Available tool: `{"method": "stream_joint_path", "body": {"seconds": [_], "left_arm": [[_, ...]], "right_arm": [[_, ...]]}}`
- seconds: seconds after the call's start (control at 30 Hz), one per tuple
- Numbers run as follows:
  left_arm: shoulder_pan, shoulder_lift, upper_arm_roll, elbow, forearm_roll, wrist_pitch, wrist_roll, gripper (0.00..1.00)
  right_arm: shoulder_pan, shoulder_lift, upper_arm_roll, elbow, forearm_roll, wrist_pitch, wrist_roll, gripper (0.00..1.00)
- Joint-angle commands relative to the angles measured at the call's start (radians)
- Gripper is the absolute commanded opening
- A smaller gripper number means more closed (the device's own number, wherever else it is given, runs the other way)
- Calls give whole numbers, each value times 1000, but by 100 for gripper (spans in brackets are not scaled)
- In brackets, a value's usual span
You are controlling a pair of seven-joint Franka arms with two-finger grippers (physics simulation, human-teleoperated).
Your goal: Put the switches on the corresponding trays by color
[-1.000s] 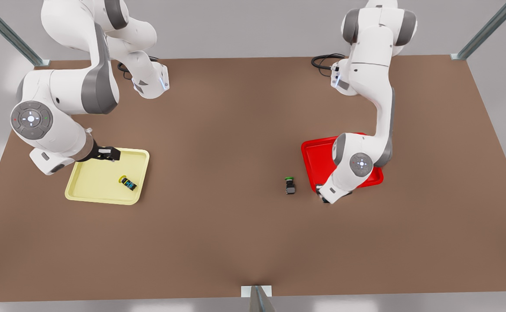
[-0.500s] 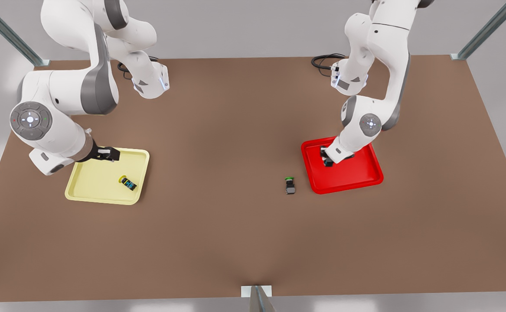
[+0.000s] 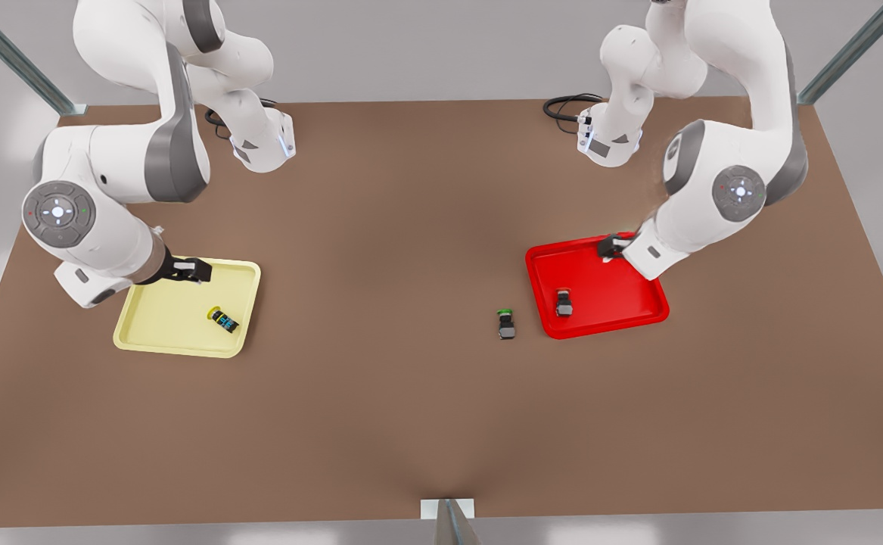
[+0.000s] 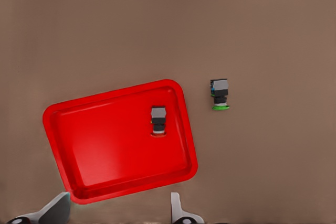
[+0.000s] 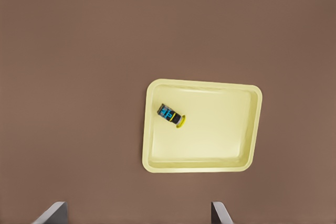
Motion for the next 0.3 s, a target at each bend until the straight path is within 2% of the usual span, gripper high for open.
{"method": "stream_joint_path", "body": {"seconds": [0.0,0.03,0.07,0.17,0.27], "left_arm": [[20,0,-1,16,50,-18,7,100],[110,-3,-27,24,52,-27,76,100],[235,-40,-102,19,55,-71,111,100],[405,-136,-194,18,127,-144,123,100],[465,-126,-231,22,133,-142,123,100]], "right_arm": [[2,0,1,0,0,0,0,100],[0,0,-1,0,0,-1,0,100],[0,0,-1,1,0,-1,0,100],[0,1,-1,1,0,0,0,100],[-2,1,1,1,0,2,0,100]]}}
